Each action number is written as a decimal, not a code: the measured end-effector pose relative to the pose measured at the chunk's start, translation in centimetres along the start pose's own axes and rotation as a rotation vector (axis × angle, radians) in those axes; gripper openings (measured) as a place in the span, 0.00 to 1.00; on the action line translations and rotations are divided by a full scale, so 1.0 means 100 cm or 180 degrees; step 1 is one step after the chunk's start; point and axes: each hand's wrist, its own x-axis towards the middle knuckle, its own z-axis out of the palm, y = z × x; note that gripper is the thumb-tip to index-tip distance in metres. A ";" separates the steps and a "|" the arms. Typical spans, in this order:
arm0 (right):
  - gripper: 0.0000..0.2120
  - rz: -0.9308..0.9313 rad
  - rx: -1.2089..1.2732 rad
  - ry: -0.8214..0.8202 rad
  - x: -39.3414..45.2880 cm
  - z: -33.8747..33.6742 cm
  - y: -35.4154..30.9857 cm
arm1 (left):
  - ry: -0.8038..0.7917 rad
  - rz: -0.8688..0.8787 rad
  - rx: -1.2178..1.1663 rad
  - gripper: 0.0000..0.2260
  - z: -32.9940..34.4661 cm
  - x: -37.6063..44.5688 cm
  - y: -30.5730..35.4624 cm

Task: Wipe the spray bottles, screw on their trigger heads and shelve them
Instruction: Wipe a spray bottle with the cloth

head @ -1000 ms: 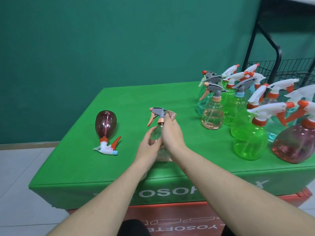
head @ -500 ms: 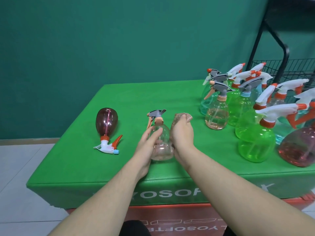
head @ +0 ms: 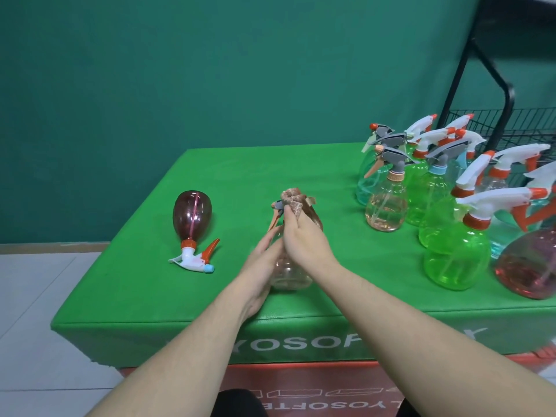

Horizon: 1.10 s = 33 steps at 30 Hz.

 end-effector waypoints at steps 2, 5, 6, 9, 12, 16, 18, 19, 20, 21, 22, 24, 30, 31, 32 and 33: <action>0.18 -0.0248 0.0026 0.0031 -0.004 -0.001 0.002 | -0.0063 0.0007 -0.0130 0.33 -0.003 0.000 0.001; 0.18 -0.0338 0.0277 0.0042 -0.013 -0.002 0.007 | -0.0062 0.0004 -0.0198 0.32 -0.003 0.000 0.002; 0.18 -0.0329 0.0347 0.0015 -0.013 -0.003 0.008 | -0.0058 -0.0005 -0.0194 0.32 -0.002 0.000 0.002; 0.21 -0.0358 0.0298 -0.0015 -0.013 -0.002 0.011 | -0.0060 -0.0043 -0.0228 0.32 -0.004 0.000 0.001; 0.20 -0.0321 0.0301 -0.0035 -0.009 -0.003 0.012 | -0.0099 -0.0052 -0.0237 0.26 -0.006 0.001 0.000; 0.15 -0.0220 0.0334 -0.0018 0.000 -0.009 0.013 | -0.0081 -0.0064 -0.0297 0.29 -0.009 0.001 -0.003; 0.15 -0.0157 0.0362 0.0027 0.002 -0.009 0.013 | -0.0055 -0.0062 -0.0363 0.28 -0.010 0.002 -0.003; 0.15 -0.0140 0.0396 0.0042 0.001 -0.008 0.013 | -0.0048 -0.0064 -0.0395 0.27 -0.010 0.002 -0.004; 0.15 -0.0135 0.0445 0.0049 0.000 -0.006 0.013 | -0.0036 -0.0069 -0.0414 0.25 -0.010 0.001 -0.004; 0.14 -0.0139 0.0491 0.0042 -0.002 -0.005 0.012 | -0.0027 -0.0069 -0.0428 0.23 -0.010 0.001 -0.004; 0.13 -0.0146 0.0530 0.0026 -0.004 -0.004 0.012 | -0.0016 -0.0068 -0.0442 0.22 -0.010 0.001 -0.005; 0.17 -0.0122 0.0539 -0.0042 -0.008 -0.003 0.013 | -0.0025 -0.0068 -0.0458 0.22 -0.011 0.001 -0.006; 0.21 -0.0245 0.0151 -0.0405 -0.018 -0.009 0.020 | -0.0012 -0.0142 -0.0396 0.18 -0.011 0.001 -0.003; 0.21 -0.0301 0.0112 -0.0466 -0.022 -0.009 0.021 | -0.0016 -0.0155 -0.0396 0.17 -0.011 0.000 -0.002; 0.20 -0.0356 0.0083 -0.0504 -0.025 -0.010 0.023 | -0.0014 -0.0179 -0.0401 0.17 -0.011 -0.001 -0.002; 0.20 -0.0417 0.0093 -0.0514 -0.030 -0.011 0.026 | -0.0013 -0.0203 -0.0414 0.18 -0.011 -0.001 -0.002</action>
